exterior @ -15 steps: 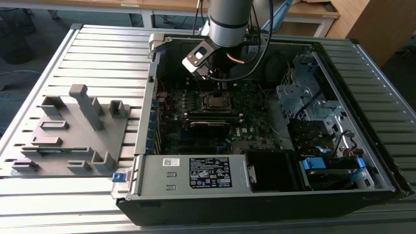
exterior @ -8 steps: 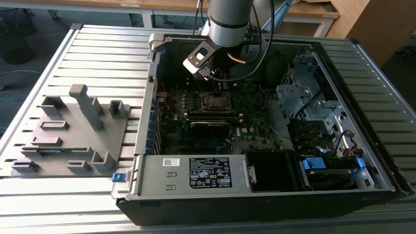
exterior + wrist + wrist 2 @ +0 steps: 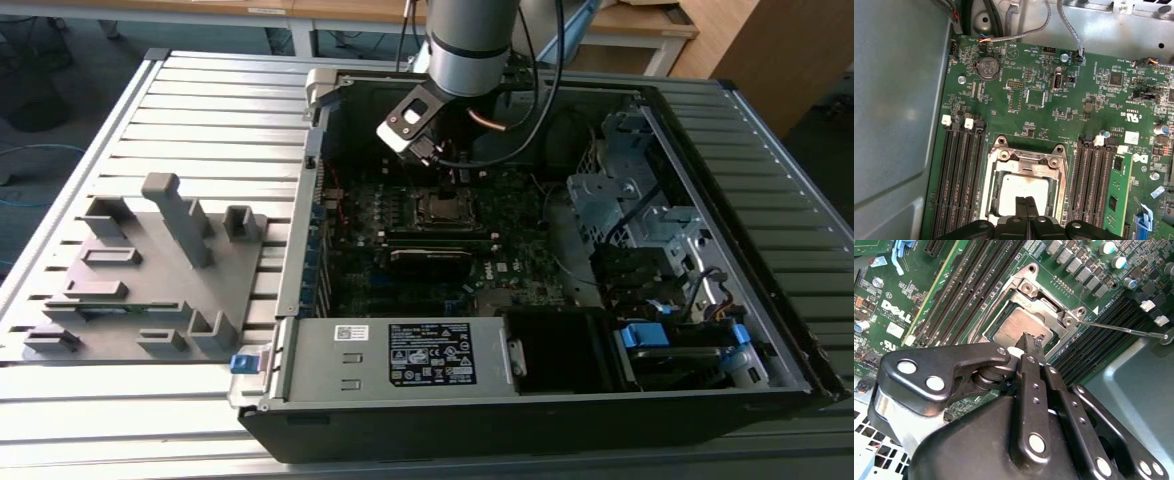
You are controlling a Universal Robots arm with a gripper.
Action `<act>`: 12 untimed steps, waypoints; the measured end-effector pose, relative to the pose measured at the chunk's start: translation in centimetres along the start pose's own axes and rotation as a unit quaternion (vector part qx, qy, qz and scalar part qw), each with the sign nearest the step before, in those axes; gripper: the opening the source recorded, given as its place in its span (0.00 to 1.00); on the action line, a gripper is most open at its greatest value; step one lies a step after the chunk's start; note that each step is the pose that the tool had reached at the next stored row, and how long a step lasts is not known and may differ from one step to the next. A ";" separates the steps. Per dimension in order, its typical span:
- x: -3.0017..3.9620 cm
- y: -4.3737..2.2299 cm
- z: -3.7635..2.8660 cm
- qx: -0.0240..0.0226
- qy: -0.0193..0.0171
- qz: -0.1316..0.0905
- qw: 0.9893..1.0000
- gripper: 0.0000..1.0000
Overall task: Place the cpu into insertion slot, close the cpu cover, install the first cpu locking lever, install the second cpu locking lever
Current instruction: 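Close the cpu cover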
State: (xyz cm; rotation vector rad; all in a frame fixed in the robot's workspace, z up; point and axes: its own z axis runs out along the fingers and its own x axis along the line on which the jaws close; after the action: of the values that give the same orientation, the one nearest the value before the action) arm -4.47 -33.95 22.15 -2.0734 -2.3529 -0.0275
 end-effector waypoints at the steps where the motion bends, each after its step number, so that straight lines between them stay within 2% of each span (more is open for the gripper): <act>1: 0.00 0.00 0.00 0.000 0.000 0.000 1.000 0.10; 8: 0.00 0.00 0.00 0.000 0.000 -0.026 1.000 0.10; 12: 0.00 0.00 0.00 0.000 0.000 -0.028 1.000 0.10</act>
State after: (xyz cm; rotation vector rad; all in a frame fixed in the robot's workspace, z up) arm -4.47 -33.95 22.15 -2.0075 -2.4088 -0.0274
